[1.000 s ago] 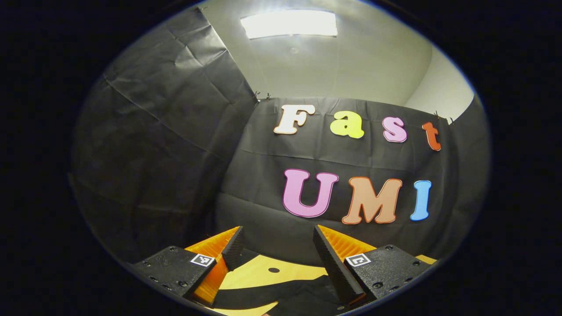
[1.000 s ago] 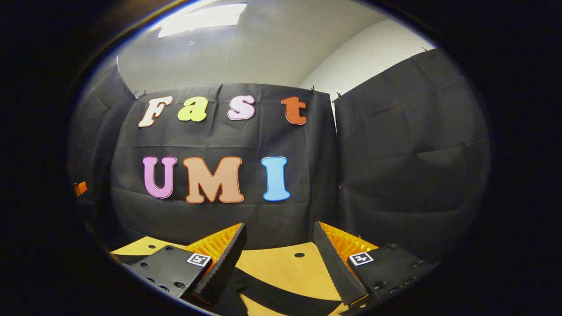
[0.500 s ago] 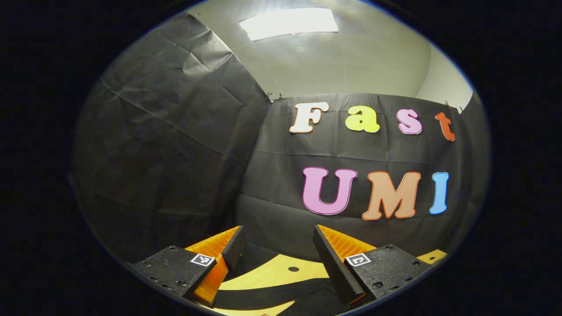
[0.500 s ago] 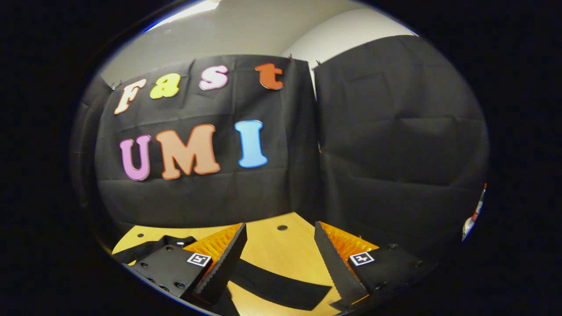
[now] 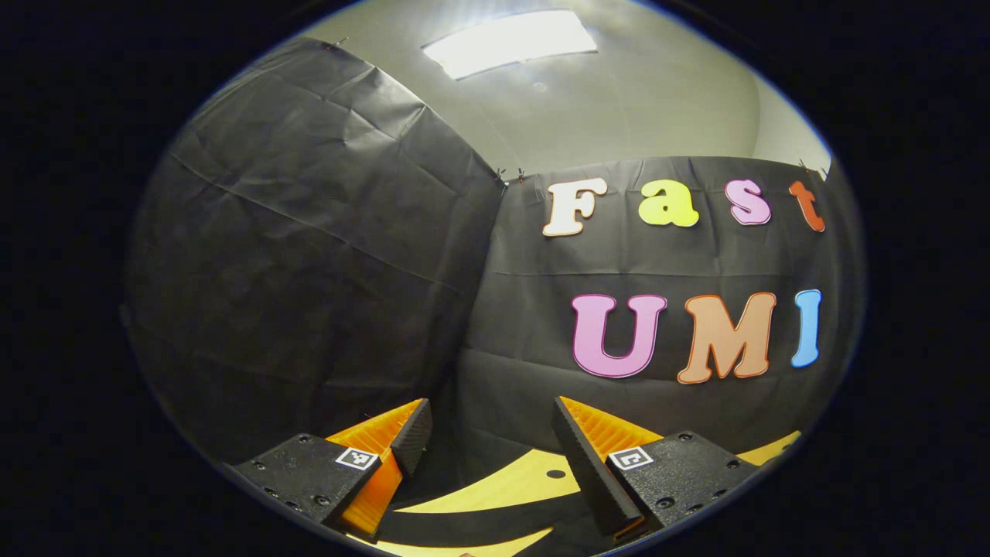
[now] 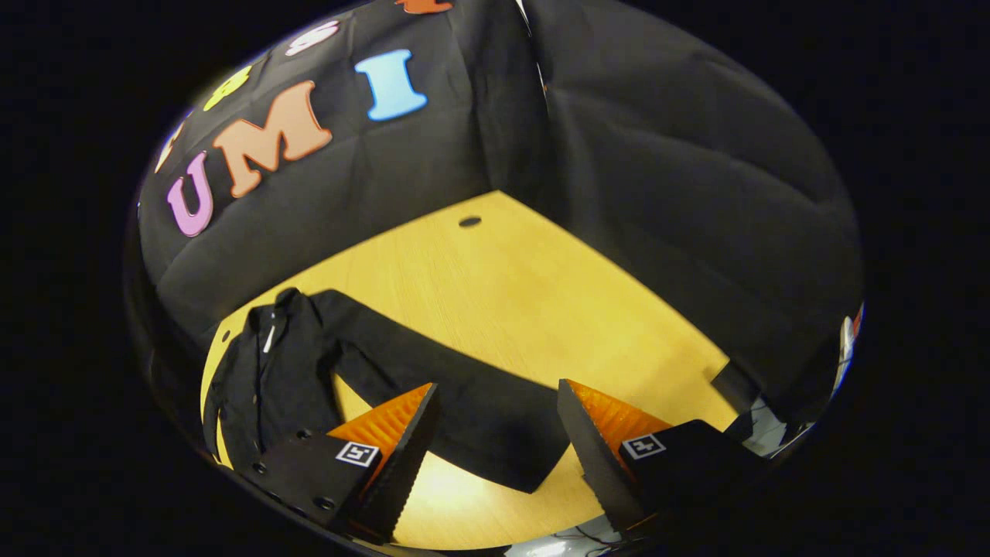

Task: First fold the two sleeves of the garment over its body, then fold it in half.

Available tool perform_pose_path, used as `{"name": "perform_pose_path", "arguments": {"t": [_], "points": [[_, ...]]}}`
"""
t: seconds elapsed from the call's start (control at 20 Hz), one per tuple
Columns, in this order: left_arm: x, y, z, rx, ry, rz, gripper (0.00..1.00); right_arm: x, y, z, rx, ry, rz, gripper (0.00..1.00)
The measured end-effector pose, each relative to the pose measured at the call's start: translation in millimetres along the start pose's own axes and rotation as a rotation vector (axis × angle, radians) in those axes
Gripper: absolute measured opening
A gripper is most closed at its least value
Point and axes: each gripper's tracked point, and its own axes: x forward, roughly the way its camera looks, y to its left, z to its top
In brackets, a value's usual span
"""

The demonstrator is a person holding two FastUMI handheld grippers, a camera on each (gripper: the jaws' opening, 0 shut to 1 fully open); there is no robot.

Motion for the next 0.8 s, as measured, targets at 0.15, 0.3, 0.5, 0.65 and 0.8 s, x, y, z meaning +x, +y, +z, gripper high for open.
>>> {"name": "perform_pose_path", "arguments": {"t": [0.15,0.3,0.5,0.65,0.8], "points": [[-6.5,7.0,2.6,0.018,0.004,0.03,0.91,28.6,-0.7,-16.2,0.004,0.088,-0.012,0.98],[-10.6,8.8,4.5,0.026,0.005,0.053,0.91,34.3,-9.2,-40.1,-0.134,0.189,-0.081,0.98],[-18.5,4.7,0.1,0.026,0.019,0.055,0.91,41.4,-14.0,-38.9,-0.257,0.123,-0.082,0.96],[-23.3,-2.2,-10.1,0.018,0.041,0.049,0.91,40.4,-16.3,-34.7,-0.196,0.129,-0.098,0.88],[-29.4,-9.4,-17.1,0.001,0.067,0.042,0.92,43.2,-15.1,-37.6,-0.236,0.161,-0.067,0.67]]}}
